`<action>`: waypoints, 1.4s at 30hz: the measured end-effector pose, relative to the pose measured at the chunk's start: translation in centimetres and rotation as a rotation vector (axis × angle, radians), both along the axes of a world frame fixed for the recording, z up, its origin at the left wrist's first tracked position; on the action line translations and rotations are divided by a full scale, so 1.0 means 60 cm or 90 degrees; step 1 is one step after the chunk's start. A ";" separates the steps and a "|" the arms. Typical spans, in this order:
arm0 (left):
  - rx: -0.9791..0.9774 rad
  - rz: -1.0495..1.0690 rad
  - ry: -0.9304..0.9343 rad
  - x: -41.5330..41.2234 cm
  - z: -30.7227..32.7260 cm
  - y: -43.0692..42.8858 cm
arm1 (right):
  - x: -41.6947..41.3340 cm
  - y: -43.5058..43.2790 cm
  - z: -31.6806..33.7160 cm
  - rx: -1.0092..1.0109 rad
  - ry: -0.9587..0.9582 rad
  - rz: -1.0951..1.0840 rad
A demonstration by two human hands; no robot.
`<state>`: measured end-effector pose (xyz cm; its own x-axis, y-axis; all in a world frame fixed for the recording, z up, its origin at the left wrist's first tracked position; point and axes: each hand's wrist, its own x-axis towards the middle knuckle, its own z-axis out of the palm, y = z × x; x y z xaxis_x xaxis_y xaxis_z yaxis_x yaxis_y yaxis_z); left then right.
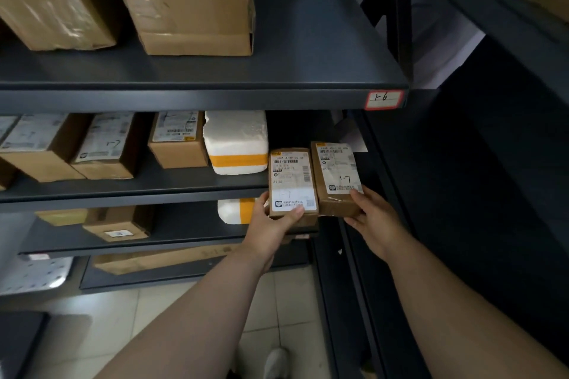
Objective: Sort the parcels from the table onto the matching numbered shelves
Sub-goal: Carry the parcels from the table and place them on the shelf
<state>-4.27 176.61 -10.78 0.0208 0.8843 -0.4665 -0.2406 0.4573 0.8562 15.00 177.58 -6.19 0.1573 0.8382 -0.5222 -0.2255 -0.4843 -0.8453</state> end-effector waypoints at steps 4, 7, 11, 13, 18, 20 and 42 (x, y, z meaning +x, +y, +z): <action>-0.025 0.028 0.048 0.002 -0.006 0.026 | -0.003 0.024 -0.018 0.019 -0.047 -0.001; -0.058 0.053 0.060 0.004 -0.013 0.044 | -0.010 0.040 -0.032 0.028 -0.078 -0.019; -0.061 0.054 0.062 0.015 -0.005 0.052 | -0.021 0.057 -0.053 0.031 -0.128 -0.095; -0.050 0.069 0.077 0.020 -0.001 0.044 | -0.028 0.051 -0.055 0.043 -0.226 -0.076; 0.089 0.026 0.370 0.012 0.006 -0.018 | -0.035 0.002 -0.045 0.170 -0.612 0.096; 0.233 -0.046 0.588 0.003 0.008 -0.047 | -0.031 -0.017 -0.044 0.267 -0.807 0.207; 0.420 -0.372 1.059 0.038 0.023 0.044 | -0.002 0.065 -0.042 0.288 -0.951 0.527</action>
